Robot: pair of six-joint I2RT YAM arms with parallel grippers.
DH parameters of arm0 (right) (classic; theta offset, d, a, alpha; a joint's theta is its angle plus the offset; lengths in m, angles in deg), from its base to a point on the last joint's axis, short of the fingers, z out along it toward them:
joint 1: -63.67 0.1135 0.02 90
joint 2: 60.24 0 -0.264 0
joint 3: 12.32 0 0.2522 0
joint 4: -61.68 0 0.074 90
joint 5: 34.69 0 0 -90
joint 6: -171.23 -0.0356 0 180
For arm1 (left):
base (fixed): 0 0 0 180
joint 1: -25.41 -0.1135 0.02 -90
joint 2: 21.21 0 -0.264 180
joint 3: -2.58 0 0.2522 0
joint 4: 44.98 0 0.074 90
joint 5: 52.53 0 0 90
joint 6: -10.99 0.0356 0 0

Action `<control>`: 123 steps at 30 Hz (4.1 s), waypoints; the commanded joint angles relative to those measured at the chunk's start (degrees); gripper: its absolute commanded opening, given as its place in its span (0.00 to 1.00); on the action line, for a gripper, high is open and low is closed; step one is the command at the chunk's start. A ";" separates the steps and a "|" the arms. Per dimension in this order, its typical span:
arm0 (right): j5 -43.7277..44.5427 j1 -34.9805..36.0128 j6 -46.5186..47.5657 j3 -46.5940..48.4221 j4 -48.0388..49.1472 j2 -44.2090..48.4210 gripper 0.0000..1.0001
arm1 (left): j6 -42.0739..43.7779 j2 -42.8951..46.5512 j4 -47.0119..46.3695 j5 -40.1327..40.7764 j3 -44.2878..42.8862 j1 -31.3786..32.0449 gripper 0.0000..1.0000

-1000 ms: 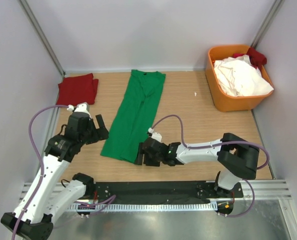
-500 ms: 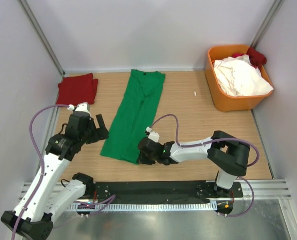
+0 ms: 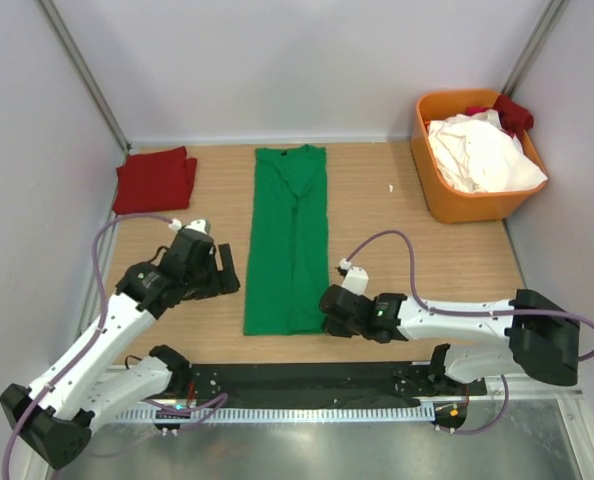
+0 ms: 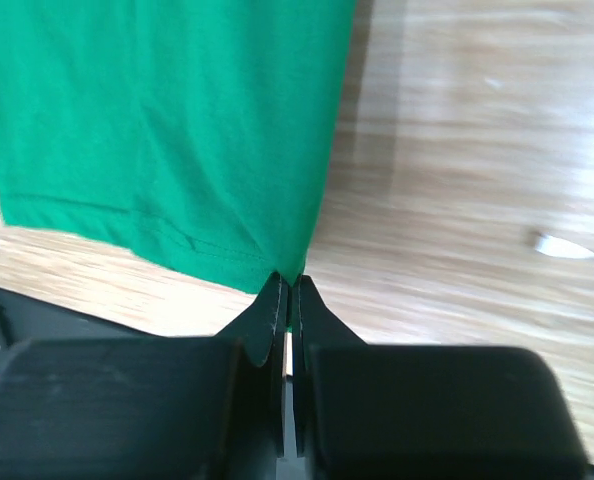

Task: Fold and stack the t-shirts
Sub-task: Fold the tshirt

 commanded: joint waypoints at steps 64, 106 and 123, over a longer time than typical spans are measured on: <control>9.77 1.93 8.23 11.59 -19.20 9.13 0.01 | -25.92 -6.48 0.75 15.10 1.70 35.14 0.00; -4.11 -36.47 41.65 57.64 -16.12 -40.59 0.11 | 11.61 -69.66 0.83 -5.18 -57.08 -7.66 0.13; -20.23 -41.05 38.77 44.86 -11.32 -25.55 0.84 | 8.12 -55.91 0.34 -5.95 -43.90 -9.69 0.71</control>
